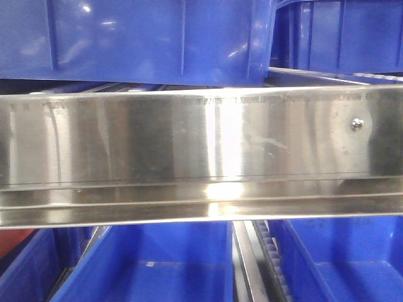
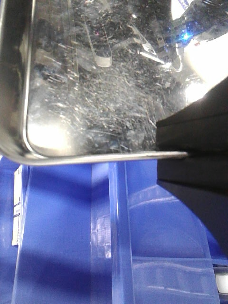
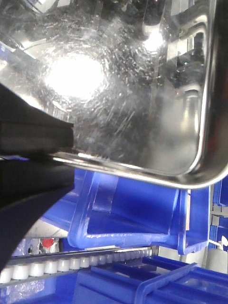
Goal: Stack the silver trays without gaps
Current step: 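Hold the silver tray with both grippers while the base backs away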
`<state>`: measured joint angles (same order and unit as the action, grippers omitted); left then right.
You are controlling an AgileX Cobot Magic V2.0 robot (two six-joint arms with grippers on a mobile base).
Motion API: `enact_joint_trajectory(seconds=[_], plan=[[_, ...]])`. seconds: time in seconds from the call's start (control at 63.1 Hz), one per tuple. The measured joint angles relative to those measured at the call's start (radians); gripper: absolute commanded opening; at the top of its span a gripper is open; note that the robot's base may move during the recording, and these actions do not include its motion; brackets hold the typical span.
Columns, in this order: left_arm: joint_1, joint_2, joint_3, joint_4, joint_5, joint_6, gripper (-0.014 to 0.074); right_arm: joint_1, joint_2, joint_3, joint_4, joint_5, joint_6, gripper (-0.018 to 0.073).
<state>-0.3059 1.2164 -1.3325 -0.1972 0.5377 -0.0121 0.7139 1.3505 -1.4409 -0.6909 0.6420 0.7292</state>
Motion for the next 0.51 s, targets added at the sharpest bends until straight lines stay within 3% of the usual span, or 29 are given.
enact_joint_trajectory(seconds=[0.507], plan=[[0.0, 0.0, 0.0, 0.0, -0.001, 0.0, -0.0016, 0.0, 0.0, 0.0, 0.0, -0.002, 0.0, -0.0083]])
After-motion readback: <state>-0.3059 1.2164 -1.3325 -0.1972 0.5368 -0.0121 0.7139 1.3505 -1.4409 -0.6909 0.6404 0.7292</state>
